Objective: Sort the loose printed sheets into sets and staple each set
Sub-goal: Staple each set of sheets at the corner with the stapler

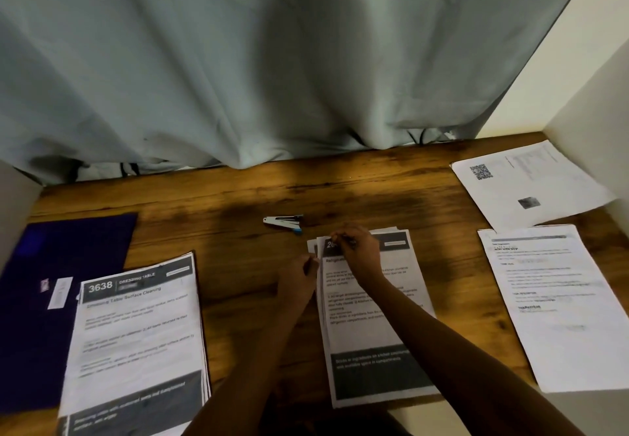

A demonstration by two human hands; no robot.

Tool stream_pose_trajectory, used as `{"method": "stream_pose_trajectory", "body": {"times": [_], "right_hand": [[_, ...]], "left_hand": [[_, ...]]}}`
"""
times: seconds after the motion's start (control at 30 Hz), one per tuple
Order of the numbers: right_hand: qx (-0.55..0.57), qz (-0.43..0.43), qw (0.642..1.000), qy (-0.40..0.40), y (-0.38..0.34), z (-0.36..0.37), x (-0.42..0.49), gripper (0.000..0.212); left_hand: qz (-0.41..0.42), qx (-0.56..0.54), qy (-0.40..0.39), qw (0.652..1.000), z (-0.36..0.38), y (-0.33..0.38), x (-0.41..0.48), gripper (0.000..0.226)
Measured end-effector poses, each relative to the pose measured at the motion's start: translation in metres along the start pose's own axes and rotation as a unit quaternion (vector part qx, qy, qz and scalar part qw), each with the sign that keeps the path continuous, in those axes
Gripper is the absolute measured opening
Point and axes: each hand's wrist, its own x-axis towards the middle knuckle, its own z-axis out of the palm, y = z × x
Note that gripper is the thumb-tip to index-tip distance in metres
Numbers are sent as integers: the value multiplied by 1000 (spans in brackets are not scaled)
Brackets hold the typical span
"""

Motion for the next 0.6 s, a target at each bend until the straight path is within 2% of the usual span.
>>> {"method": "stream_pose_trajectory", "body": {"times": [0.23,0.6], "right_hand": [[21,-1,1000,-4,-6,6,2,13],[-1,-16,999,-34,-4,8,1,18]], "left_hand": [[11,-13,0,1000,-7,6,-5,27],[34,39,13,999,-8,9,-11,29]]}}
